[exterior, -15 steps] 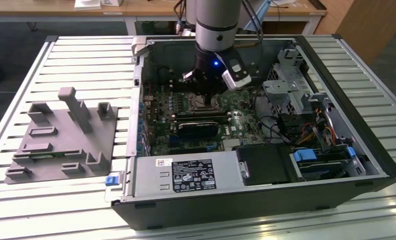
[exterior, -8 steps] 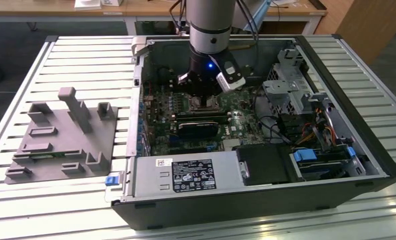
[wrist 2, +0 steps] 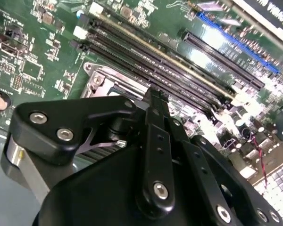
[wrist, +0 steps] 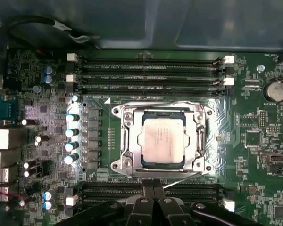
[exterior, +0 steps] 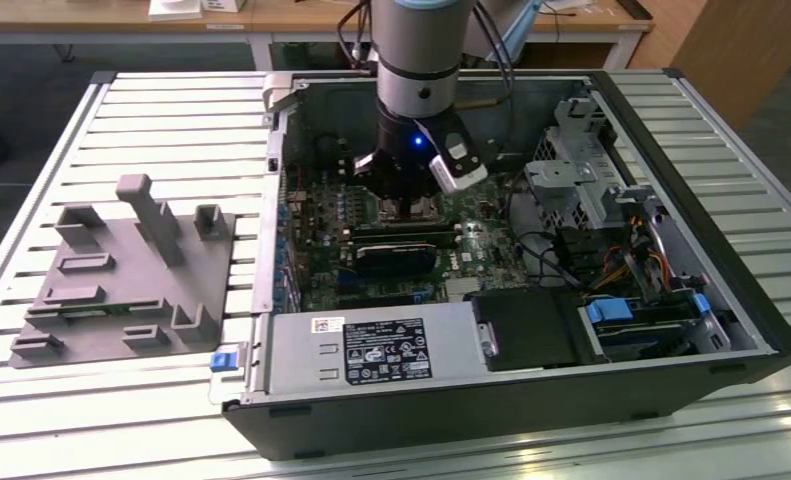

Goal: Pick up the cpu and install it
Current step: 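Install the second cpu locking lever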

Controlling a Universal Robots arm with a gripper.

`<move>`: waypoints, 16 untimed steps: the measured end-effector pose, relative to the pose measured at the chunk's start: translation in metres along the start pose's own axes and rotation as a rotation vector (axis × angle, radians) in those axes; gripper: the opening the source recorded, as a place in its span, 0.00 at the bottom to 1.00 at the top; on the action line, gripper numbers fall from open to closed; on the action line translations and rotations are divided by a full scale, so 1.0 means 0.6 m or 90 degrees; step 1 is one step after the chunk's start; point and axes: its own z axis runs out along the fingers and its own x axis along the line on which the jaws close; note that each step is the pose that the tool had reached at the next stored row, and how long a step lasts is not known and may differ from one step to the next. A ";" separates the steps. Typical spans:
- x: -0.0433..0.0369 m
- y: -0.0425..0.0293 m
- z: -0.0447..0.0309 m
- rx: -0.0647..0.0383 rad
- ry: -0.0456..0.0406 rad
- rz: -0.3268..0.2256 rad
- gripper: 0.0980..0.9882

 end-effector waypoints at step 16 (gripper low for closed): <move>0.020 -0.012 0.020 -0.019 0.0002 0.000 0.01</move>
